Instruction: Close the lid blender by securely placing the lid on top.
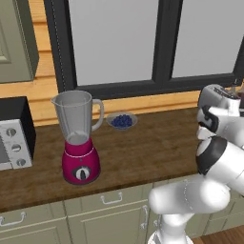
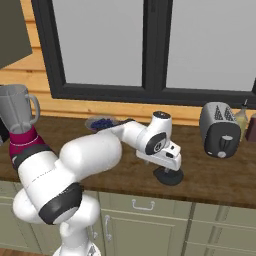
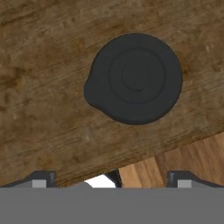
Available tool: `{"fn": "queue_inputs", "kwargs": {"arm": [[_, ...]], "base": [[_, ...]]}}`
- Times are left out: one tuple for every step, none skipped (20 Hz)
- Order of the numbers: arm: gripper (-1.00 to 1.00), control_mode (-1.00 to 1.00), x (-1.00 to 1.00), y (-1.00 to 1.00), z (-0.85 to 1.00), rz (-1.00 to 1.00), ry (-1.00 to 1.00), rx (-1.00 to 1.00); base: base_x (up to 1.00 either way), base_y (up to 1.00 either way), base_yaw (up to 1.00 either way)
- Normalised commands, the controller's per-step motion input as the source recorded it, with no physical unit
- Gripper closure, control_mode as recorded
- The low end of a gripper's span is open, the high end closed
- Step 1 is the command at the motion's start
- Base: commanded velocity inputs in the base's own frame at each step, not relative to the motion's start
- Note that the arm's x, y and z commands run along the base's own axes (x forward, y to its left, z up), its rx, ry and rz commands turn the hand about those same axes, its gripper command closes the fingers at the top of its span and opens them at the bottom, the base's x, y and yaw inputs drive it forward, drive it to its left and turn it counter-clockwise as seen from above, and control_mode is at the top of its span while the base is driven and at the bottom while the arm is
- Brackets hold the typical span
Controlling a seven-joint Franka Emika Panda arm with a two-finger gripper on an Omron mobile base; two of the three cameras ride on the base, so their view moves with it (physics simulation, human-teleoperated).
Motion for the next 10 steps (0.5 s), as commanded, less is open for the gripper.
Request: {"fn": "queue_inputs", "kwargs": {"arm": [[-1.00,-1.00,0.36,-0.26,-0.41,0.00,0.00,0.00],[-1.00,-1.00,0.40,-0.16,-0.37,0.00,0.00,0.00],[-1.00,-1.00,0.41,-0.12,-0.29,0.00,0.00,0.00],[-1.00,-1.00,0.34,-0.22,-0.15,0.00,0.00,0.02],[-1.00,-1.00,0.34,-0.36,-0.16,0.00,0.00,0.04],[-1.00,-1.00,0.36,-0.37,-0.14,0.00,0.00,0.03],[-1.00,-1.00,0.30,-0.31,-0.11,0.00,0.00,0.02],[-1.00,-1.00,0.41,-0.19,-0.18,0.00,0.02,0.00],[-1.00,-1.00,0.39,-0.15,-0.22,0.00,0.03,0.00],[-1.00,-1.00,0.37,-0.18,-0.26,0.00,0.04,0.00]], "base": [[0.00,0.00,0.00],[0.00,0.00,0.00],[0.00,0.00,0.00],[0.00,0.00,0.00],[0.00,0.00,0.00],[0.00,0.00,0.00],[0.00,0.00,0.00],[0.00,0.00,0.00],[0.00,0.00,0.00],[0.00,0.00,0.00]]}}
